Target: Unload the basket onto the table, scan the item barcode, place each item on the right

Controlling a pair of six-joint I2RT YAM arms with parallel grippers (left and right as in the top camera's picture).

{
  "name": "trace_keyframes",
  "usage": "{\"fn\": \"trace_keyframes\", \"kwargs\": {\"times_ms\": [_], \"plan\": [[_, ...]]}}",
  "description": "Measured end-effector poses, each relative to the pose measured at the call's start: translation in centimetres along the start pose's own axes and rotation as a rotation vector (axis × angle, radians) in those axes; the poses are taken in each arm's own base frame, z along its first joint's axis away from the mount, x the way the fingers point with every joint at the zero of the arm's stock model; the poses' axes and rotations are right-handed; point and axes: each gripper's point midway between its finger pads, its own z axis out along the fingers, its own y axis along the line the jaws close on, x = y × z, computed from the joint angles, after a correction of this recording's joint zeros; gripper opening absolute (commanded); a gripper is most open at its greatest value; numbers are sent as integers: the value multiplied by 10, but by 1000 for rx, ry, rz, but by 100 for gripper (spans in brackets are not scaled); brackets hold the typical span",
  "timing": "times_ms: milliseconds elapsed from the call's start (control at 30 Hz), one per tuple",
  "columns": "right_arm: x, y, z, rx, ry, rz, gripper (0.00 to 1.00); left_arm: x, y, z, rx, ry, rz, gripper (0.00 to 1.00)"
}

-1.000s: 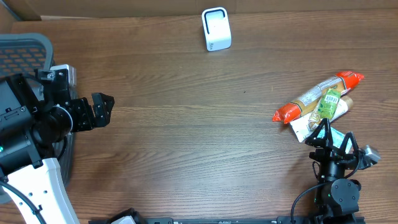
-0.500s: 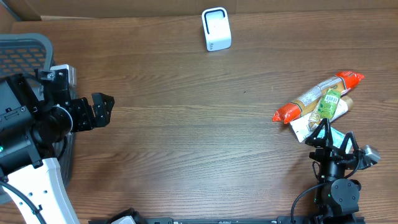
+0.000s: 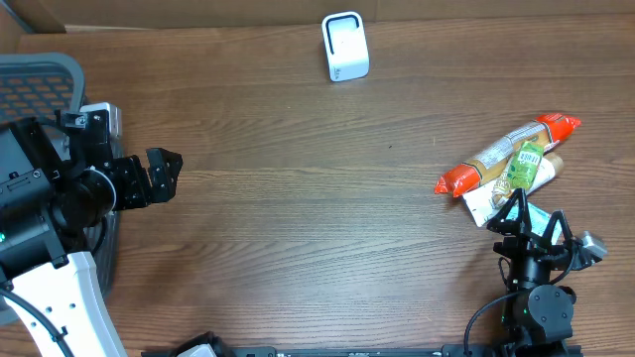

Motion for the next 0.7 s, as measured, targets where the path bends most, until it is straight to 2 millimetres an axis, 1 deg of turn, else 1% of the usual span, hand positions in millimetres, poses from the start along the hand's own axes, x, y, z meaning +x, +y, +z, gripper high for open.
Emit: {"fn": "trace_keyframes", "kwargs": {"times_ms": [200,300,400,467,500,600,700], "plan": [[0,0,0,0,-1,-6,100,0,0,0,0,0,0,100],[-1,3,0,-14,-3,-40,100,0,0,0,0,0,0,100],[-1,16,-1,-83,2,-152,100,0,0,0,1,1,0,100],[0,26,-2,-141,5,-251,100,0,0,0,0,1,0,100],[3,32,-3,-176,10,-328,100,0,0,0,0,0,0,100],[7,38,-4,-220,20,-428,100,0,0,0,0,0,0,100],[18,37,-5,-236,58,-500,100,0,0,0,0,0,0,100]]}}
